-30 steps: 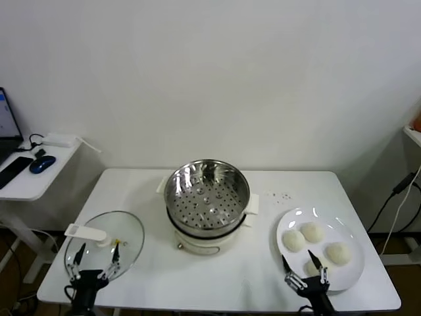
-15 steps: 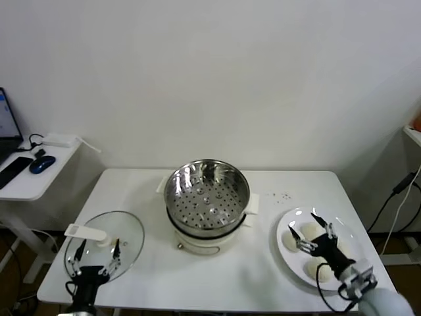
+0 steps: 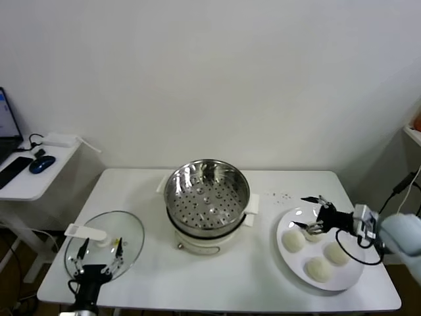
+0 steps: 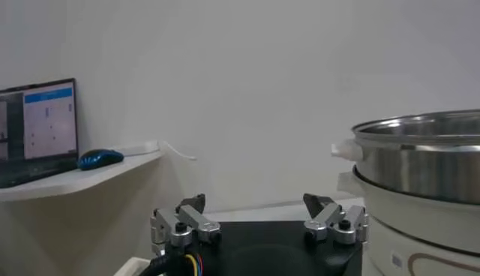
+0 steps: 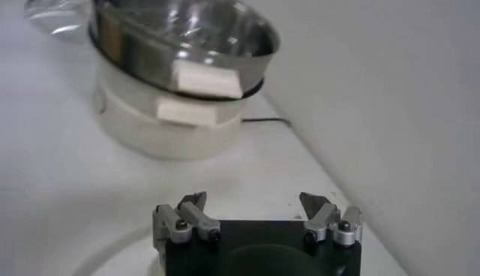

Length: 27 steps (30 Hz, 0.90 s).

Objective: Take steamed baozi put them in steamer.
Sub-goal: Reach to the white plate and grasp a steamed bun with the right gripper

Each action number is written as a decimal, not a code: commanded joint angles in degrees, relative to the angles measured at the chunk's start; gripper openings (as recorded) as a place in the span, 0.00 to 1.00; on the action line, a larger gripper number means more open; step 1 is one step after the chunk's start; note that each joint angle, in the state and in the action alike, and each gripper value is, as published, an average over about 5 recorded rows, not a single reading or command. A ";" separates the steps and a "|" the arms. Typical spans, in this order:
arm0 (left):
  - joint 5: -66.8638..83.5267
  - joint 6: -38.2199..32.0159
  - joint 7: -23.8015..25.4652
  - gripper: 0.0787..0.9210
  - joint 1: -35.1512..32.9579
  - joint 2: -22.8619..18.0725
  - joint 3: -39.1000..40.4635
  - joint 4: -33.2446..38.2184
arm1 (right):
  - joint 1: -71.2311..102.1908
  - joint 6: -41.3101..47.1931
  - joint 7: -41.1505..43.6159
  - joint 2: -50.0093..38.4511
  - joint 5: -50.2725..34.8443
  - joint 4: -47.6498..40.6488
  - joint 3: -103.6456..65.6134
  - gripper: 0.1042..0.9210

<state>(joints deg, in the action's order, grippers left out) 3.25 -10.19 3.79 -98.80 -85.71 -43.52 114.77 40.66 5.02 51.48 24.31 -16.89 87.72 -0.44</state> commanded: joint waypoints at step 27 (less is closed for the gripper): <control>0.77 2.61 -0.25 0.88 1.54 1.43 -0.17 1.19 | -49.63 -5.93 16.43 11.93 14.63 -25.04 59.73 0.88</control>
<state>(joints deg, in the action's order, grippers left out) 3.87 -8.15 3.60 -97.43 -84.57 -43.69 115.66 -6.74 -0.52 67.47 32.48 -4.80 66.52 53.53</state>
